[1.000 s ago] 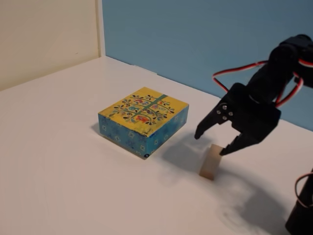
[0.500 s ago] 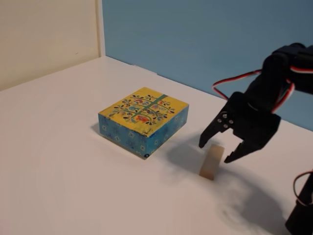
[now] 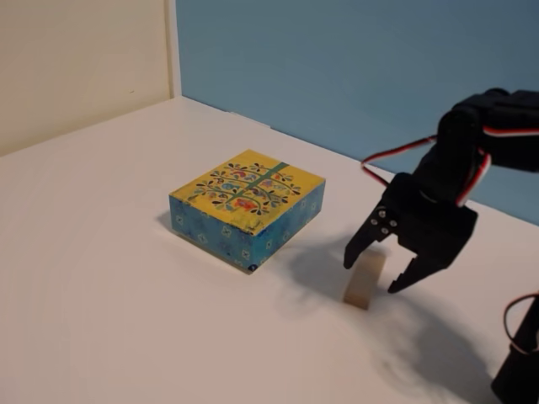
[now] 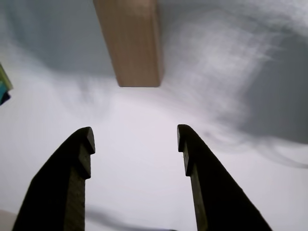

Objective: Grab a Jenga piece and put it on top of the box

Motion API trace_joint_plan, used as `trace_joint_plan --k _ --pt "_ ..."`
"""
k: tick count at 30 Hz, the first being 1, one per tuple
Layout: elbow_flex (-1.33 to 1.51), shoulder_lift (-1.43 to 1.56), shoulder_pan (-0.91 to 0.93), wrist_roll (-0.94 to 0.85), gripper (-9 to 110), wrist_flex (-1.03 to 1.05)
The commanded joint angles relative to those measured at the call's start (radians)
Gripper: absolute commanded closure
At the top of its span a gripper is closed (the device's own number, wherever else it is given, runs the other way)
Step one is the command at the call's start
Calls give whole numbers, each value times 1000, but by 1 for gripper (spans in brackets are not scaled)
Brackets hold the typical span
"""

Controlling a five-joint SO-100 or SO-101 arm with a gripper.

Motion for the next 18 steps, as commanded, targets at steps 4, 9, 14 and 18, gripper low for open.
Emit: trace_joint_plan --k 4,9,14,18 --pt "14 -9 -23 -2 82 -44" --pt "18 -17 -28 -2 82 -60" --pt "25 -17 -35 9 82 -81" --pt "25 -15 -38 18 82 -101"
